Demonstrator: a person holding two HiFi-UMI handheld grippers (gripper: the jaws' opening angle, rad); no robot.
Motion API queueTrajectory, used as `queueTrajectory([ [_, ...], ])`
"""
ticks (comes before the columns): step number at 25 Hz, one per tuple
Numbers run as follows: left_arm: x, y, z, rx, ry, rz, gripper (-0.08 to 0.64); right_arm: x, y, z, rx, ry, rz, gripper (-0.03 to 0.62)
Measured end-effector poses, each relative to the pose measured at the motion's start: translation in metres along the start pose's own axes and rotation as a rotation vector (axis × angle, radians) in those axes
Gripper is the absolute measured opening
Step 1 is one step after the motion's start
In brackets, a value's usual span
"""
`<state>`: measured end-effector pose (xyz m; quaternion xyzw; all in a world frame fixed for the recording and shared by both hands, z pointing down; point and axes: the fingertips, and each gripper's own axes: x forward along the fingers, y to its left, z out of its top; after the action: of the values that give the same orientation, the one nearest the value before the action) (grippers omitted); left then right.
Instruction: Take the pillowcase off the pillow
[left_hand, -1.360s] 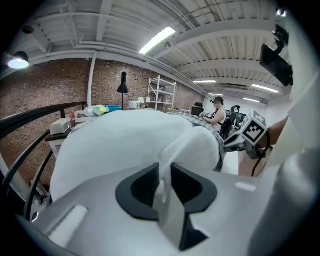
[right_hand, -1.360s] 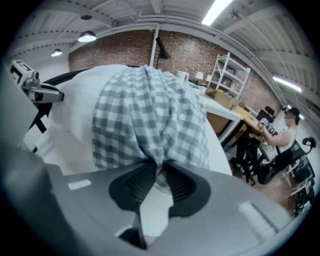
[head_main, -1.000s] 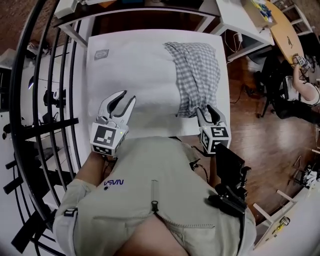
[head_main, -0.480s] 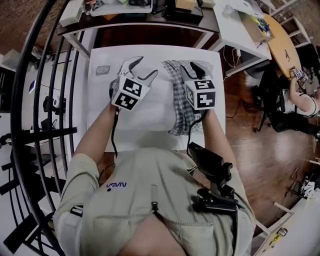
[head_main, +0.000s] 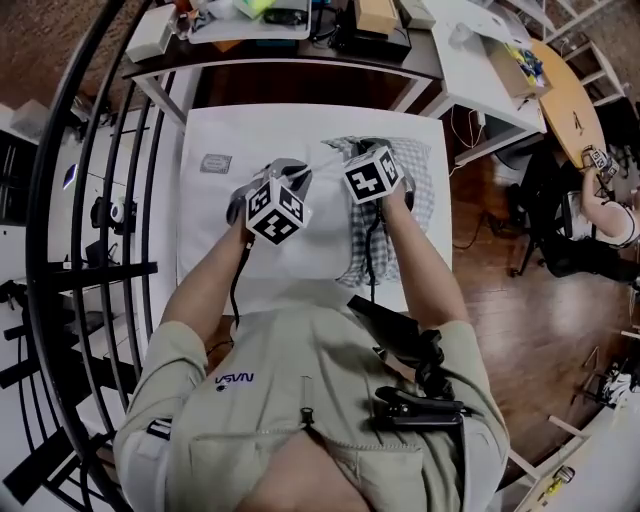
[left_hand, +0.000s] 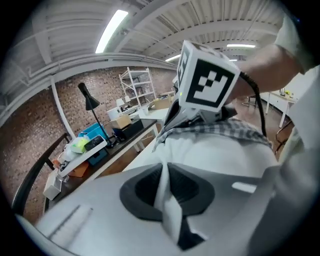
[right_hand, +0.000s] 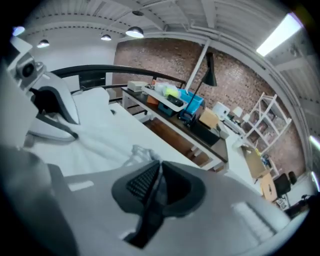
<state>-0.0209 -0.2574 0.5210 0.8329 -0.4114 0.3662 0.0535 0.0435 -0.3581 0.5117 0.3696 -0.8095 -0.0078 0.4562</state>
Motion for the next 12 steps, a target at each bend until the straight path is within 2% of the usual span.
queueTrajectory([
  [3, -0.048, 0.001, 0.02, -0.08, -0.116, -0.009, 0.028, -0.017, -0.033, -0.002, 0.027, -0.032, -0.094, 0.02],
  [7, -0.112, 0.011, 0.033, -0.204, -0.247, -0.012, 0.028, -0.041, -0.081, -0.021, 0.172, -0.095, -0.181, 0.02],
  [9, -0.127, 0.011, 0.031, -0.251, -0.28, -0.014, 0.028, -0.049, -0.099, -0.029, 0.229, -0.127, -0.221, 0.02],
  [12, -0.136, 0.011, 0.025, -0.296, -0.301, -0.003, 0.026, -0.052, -0.119, -0.043, 0.269, -0.121, -0.273, 0.018],
])
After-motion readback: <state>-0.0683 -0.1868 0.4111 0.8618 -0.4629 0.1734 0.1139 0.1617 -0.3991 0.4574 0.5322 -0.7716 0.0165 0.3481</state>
